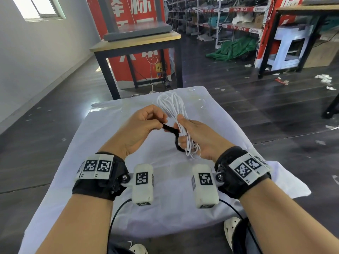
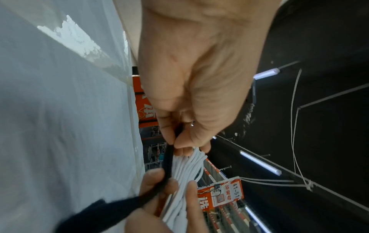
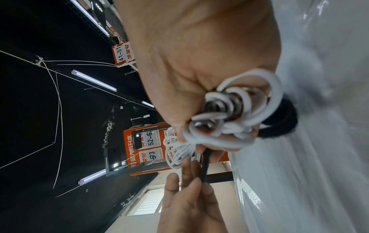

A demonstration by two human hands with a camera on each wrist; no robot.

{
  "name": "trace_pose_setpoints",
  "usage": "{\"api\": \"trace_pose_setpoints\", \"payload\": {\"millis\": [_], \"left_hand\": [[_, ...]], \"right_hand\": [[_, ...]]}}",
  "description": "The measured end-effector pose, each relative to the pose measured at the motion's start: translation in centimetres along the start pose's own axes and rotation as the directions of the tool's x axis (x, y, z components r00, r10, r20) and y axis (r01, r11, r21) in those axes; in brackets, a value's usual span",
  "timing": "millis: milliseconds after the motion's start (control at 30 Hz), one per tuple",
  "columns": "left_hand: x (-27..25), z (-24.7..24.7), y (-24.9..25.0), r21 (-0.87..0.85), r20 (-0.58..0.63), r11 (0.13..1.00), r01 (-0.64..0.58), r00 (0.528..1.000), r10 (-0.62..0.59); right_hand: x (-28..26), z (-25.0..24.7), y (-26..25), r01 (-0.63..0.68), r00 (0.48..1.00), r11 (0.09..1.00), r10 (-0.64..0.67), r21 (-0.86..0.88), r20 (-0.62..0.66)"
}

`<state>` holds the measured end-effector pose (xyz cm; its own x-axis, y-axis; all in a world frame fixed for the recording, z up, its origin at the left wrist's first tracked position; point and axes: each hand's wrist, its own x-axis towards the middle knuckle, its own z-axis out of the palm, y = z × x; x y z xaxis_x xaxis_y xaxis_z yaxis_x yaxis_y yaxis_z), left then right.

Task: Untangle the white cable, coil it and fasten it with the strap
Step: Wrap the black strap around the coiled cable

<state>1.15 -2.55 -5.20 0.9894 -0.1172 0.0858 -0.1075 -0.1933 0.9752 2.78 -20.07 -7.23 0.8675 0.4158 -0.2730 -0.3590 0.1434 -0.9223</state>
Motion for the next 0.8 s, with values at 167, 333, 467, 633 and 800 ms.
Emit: {"api": "trace_pose_setpoints", "payload": {"millis": [167,333,467,633,800], "left_hand": [[0.3,0.2,-0.6,0.192,-0.1,0.98,-0.06,0.992,0.081],[0.8,-0.4,-1.4,0.428,-0.255,0.898,-0.101,0.94,0.227],[0.9,-0.9,-1.4,0.508,-0.462,0.855,-0.101,0.807,0.369],[1.1,-1.1,-2.0,0.387,-0.467,0.922,0.032,0.869,0.166],[0.8,-0.4,-1.2,0.453,-0.458,0.889,0.065,0.873,0.169]], "right_hand": [[0.1,-0.1,0.1,-0.016,1.0,1.0,0.016,-0.009,0.0],[0.0,-0.4,0.0,-0.044,0.999,0.998,0.046,-0.046,0.029],[0.0,-0.5,0.2,-0.079,0.995,0.992,0.085,-0.1,0.058],[0.0,-0.6,0.0,-0.079,0.997,0.995,0.08,-0.068,0.012],[0.3,-0.7,-0.1,-0.04,0.995,0.988,0.053,0.151,-0.082]]}}
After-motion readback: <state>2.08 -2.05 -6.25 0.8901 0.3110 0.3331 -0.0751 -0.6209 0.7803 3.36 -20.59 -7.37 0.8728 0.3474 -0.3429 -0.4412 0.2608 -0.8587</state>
